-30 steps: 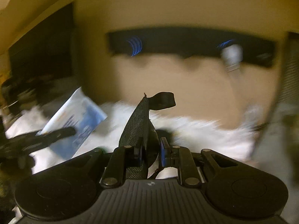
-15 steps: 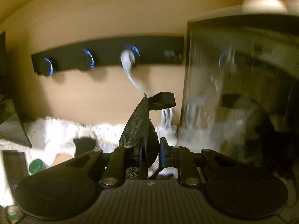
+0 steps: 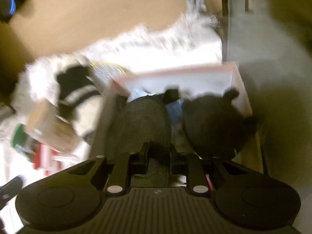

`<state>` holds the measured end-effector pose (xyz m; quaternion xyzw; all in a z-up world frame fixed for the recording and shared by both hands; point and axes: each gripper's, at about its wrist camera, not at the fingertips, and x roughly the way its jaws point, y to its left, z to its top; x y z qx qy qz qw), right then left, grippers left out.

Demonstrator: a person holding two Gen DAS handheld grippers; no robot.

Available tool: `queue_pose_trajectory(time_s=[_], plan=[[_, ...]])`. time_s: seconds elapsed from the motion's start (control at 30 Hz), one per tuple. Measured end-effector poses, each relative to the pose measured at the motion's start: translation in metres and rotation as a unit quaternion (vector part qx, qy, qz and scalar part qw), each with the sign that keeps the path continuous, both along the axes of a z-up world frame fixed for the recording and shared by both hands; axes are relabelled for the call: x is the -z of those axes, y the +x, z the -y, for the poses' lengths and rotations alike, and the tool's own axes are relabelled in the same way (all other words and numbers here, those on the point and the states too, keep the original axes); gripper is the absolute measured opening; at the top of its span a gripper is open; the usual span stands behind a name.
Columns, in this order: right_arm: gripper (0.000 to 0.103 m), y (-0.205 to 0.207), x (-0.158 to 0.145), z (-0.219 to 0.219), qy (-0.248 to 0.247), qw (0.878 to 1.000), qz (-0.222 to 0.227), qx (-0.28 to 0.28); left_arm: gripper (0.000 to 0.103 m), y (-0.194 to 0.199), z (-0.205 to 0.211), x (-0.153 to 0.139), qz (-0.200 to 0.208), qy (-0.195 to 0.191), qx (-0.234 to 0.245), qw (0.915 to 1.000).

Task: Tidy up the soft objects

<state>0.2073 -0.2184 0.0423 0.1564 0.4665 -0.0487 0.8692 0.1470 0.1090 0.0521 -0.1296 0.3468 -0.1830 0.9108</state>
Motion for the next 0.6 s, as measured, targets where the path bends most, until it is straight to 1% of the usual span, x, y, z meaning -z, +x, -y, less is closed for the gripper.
queue_pose_trajectory(time_s=[0.1, 0.17, 0.23, 0.27, 0.3, 0.33, 0.37, 0.43, 0.5, 0.57, 0.6], plan=[[0.021, -0.008, -0.001, -0.005, -0.008, 1.0, 0.017, -0.013, 0.021, -0.01, -0.032, 0.012, -0.019, 0.018, -0.05, 0.9984], [0.022, -0.012, -0.002, -0.013, -0.033, 0.999, 0.018, -0.025, 0.021, -0.009, -0.045, 0.016, -0.03, 0.026, -0.066, 0.997], [0.038, -0.017, -0.003, -0.021, -0.067, 0.997, 0.015, -0.031, 0.021, -0.005, -0.048, 0.019, -0.035, 0.033, -0.07, 0.9964], [0.044, -0.02, -0.003, -0.025, -0.086, 0.996, 0.012, -0.031, 0.021, -0.002, -0.049, 0.019, -0.035, 0.033, -0.068, 0.9965], [0.057, -0.024, -0.004, -0.024, -0.099, 0.995, 0.008, -0.031, 0.021, 0.0, -0.05, 0.019, -0.037, 0.031, -0.066, 0.9967], [0.061, -0.028, -0.005, -0.027, -0.107, 0.994, 0.003, -0.033, 0.021, 0.004, -0.047, 0.018, -0.039, 0.029, -0.065, 0.9967], [0.061, -0.031, -0.007, -0.027, -0.107, 0.994, 0.002, -0.033, 0.021, 0.007, -0.047, 0.019, -0.043, 0.028, -0.062, 0.9968], [0.061, -0.042, -0.018, -0.032, -0.114, 0.993, 0.019, -0.032, 0.021, 0.009, -0.043, 0.02, -0.044, 0.028, -0.057, 0.997], [0.061, -0.056, -0.035, -0.046, -0.14, 0.988, 0.054, -0.039, 0.021, 0.011, -0.039, 0.021, -0.045, 0.026, -0.049, 0.9974], [0.067, -0.068, -0.053, -0.064, -0.163, 0.981, 0.095, -0.053, 0.021, 0.016, -0.037, 0.023, -0.046, 0.024, -0.04, 0.9978], [0.07, -0.071, -0.059, -0.071, -0.164, 0.978, 0.112, -0.061, 0.021, 0.018, -0.036, 0.022, -0.046, 0.023, -0.037, 0.998]])
